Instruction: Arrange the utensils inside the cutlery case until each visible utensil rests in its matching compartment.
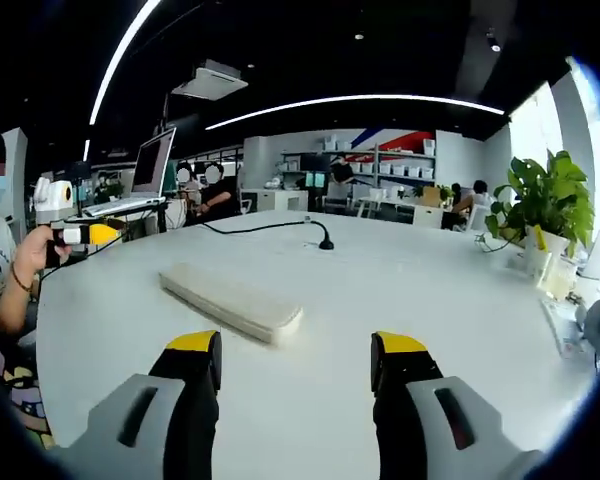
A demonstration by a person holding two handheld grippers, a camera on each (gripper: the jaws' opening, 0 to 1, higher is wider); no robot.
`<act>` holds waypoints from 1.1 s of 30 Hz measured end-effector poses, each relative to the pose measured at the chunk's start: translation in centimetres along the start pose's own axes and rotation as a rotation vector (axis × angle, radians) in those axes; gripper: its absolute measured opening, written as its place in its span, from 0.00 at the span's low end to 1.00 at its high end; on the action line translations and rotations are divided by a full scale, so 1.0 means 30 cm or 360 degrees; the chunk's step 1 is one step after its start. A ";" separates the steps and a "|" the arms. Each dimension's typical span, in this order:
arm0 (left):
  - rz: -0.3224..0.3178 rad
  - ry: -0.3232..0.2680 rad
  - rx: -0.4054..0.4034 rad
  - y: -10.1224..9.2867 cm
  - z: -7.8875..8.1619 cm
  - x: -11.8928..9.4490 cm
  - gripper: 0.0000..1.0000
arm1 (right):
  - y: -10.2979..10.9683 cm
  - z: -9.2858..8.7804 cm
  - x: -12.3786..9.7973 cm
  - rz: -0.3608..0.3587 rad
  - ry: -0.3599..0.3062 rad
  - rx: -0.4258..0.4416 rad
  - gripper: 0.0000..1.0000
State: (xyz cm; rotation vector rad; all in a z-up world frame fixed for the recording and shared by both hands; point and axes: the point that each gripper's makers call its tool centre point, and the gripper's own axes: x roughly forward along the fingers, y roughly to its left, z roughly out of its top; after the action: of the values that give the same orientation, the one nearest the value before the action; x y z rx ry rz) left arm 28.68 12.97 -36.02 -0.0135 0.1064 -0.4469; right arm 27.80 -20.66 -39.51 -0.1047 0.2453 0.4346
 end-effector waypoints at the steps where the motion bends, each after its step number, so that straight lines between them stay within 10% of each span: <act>1: -0.0022 0.0001 0.0008 -0.008 0.008 -0.011 0.63 | -0.012 0.021 -0.014 -0.0039 -0.0055 0.0027 0.63; 11: 0.0047 -0.0085 0.0020 0.019 0.108 -0.141 0.69 | -0.001 0.191 -0.180 -0.0147 -0.0256 -0.0134 0.65; 21: 0.0124 -0.0200 0.0136 -0.013 0.238 -0.259 0.90 | -0.075 0.205 -0.319 -0.0316 -0.0319 -0.0187 0.73; 26: -0.0011 -0.0307 0.0065 -0.091 0.286 -0.262 1.00 | -0.093 0.219 -0.361 -0.0361 -0.0335 -0.0138 0.78; 33: -0.0043 -0.0223 0.0160 -0.146 0.262 -0.257 1.00 | -0.099 0.230 -0.367 -0.0385 -0.0374 -0.0182 0.85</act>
State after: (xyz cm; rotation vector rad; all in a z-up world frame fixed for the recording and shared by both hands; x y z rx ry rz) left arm 20.73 12.28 -27.28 0.0524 -0.0539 -0.4763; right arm 20.86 -26.74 -29.88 -0.1915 -0.0241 0.2170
